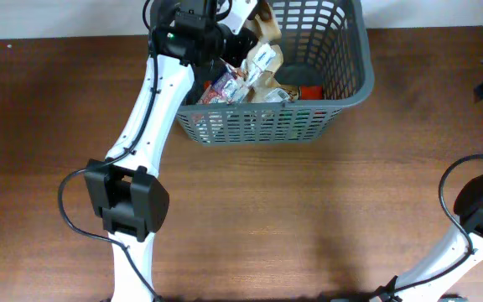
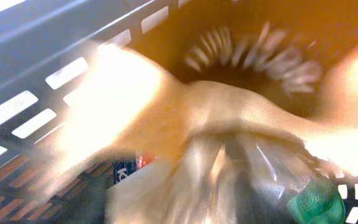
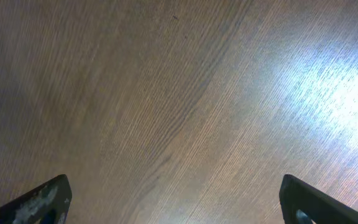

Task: Pack container

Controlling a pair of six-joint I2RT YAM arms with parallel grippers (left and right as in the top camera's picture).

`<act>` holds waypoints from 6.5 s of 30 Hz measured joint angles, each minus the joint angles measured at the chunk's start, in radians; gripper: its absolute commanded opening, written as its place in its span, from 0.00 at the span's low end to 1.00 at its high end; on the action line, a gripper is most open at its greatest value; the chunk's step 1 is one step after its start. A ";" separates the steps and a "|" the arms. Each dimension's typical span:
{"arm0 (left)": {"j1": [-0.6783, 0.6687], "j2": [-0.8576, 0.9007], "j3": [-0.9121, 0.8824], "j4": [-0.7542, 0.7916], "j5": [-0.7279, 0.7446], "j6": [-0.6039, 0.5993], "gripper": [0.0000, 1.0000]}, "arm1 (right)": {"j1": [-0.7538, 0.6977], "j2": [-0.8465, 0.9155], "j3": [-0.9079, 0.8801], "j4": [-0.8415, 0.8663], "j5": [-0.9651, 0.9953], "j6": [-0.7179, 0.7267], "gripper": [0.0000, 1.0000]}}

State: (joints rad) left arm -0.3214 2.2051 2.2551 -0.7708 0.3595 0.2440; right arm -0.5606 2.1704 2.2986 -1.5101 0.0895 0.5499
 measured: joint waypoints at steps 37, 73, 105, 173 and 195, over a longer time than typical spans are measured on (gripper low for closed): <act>0.140 -0.797 0.015 -0.848 -0.103 -0.069 0.99 | 0.000 0.000 0.000 0.000 0.000 0.000 0.99; 0.142 -1.546 -0.924 -0.736 -0.081 -0.361 0.99 | 0.000 0.000 0.000 0.000 0.000 0.000 0.99; 0.188 -1.723 -1.817 0.612 -0.052 -0.157 0.99 | 0.000 0.000 -0.001 0.000 0.000 0.000 0.99; 0.375 -2.190 -2.225 0.684 -0.110 0.026 0.99 | 0.000 0.000 -0.001 0.000 0.000 0.000 0.99; 0.375 -2.190 -2.225 0.684 -0.110 0.026 0.99 | 0.000 0.000 -0.001 0.000 0.000 0.000 0.99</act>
State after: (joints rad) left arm 0.0540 0.0147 0.0299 -0.0864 0.2497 0.2703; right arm -0.5606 2.1704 2.2978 -1.5101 0.0895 0.5499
